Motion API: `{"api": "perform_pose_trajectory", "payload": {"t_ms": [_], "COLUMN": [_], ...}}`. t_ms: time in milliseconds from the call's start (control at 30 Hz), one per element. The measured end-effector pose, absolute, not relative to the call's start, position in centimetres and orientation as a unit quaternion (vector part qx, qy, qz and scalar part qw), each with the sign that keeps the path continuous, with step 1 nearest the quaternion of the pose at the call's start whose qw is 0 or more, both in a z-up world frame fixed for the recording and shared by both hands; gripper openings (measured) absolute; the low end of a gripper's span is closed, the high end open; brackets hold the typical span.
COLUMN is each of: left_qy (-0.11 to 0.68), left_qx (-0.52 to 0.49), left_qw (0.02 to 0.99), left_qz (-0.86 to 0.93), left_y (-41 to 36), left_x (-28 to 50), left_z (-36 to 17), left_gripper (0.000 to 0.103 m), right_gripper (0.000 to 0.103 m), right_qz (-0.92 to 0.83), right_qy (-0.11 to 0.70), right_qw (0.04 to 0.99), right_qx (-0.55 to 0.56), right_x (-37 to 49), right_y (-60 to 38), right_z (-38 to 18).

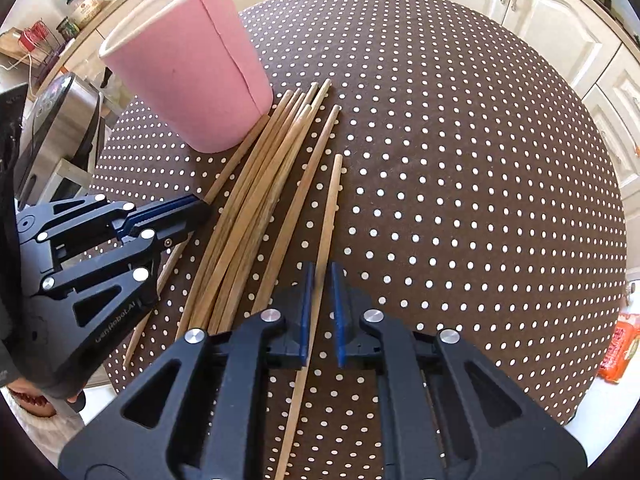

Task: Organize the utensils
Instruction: 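Lower the right tool onto another chopstick and close it while the left tool grasps one, then raise both held chopsticks upright and carry them above the pink cup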

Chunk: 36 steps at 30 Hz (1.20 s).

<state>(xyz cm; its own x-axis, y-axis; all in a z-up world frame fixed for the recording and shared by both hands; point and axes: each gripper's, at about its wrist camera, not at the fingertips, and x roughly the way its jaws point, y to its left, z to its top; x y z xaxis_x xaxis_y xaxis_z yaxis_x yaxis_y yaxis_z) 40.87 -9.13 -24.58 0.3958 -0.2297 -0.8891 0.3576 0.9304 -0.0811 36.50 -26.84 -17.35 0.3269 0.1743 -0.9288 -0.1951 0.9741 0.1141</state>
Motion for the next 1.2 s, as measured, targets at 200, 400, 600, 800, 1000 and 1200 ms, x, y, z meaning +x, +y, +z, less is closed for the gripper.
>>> {"api": "perform_pose_trajectory", "payload": {"t_ms": [200,400,600,800,1000,1200], "left_qy": [0.513,0.496,0.452,0.39,0.373,0.393], "left_qx": [0.059,0.047,0.04,0.029,0.016,0.022], "left_qw": [0.838,0.846,0.865,0.889,0.896,0.889], "left_qz": [-0.175,-0.191,-0.214,-0.236,-0.242,-0.234], "left_y": [-8.8,-8.2,-7.8,-7.4,-7.3,-7.6], "left_x": [40.3,38.9,36.9,34.6,34.0,34.7], "left_z": [-24.7,-24.2,-21.0,-17.2,-15.2,-15.8], "left_gripper": [0.006,0.006,0.006,0.006,0.006,0.006], "right_gripper": [0.01,0.007,0.007,0.006,0.007,0.007], "right_qz": [0.101,0.104,0.117,0.138,0.139,0.111], "right_qy": [0.57,0.555,0.511,0.459,0.498,0.54], "right_qw": [0.814,0.825,0.852,0.877,0.856,0.834], "right_qx": [-0.041,-0.021,0.005,0.028,-0.012,-0.027], "right_x": [37.0,36.3,35.0,33.4,33.8,35.1], "right_y": [-24.7,-25.1,-25.9,-27.0,-27.4,-27.2], "right_z": [-17.7,-17.8,-15.3,-11.6,-12.5,-15.7]}}
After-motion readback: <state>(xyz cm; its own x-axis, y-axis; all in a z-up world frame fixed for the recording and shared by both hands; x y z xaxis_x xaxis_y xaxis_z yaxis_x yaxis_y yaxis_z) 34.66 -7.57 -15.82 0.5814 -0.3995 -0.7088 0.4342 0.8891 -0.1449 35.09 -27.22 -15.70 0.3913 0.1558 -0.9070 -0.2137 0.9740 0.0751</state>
